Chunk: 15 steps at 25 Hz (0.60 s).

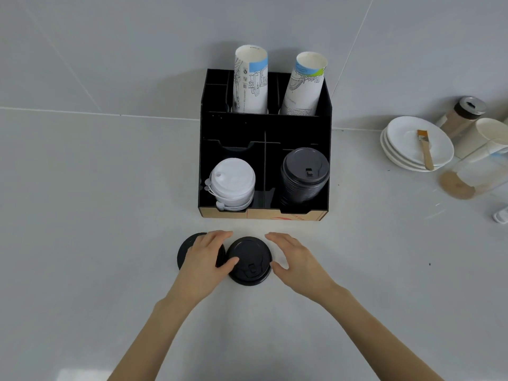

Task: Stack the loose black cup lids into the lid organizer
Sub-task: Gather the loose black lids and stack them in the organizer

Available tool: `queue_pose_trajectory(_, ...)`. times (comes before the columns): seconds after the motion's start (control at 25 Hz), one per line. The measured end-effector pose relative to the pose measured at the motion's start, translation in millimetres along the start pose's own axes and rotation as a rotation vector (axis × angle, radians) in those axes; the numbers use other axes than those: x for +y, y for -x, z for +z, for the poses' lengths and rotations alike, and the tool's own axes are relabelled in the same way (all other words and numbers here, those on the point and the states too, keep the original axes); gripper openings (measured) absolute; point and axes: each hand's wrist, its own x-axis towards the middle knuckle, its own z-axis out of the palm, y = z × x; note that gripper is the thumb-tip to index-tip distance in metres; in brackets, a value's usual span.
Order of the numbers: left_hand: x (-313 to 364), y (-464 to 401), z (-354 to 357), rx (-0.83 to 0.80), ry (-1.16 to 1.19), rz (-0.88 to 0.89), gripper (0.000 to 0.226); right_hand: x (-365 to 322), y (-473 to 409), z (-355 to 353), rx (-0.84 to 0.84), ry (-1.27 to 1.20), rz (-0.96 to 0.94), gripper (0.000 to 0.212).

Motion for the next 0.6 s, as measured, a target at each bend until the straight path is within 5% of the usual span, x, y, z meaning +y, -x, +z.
queue_pose_trajectory(0.6, -9, 6, 15, -0.009, -0.199, 0.08, 0.074, 1, -1, 16, -0.03, -0.014, -0.008, 0.058)
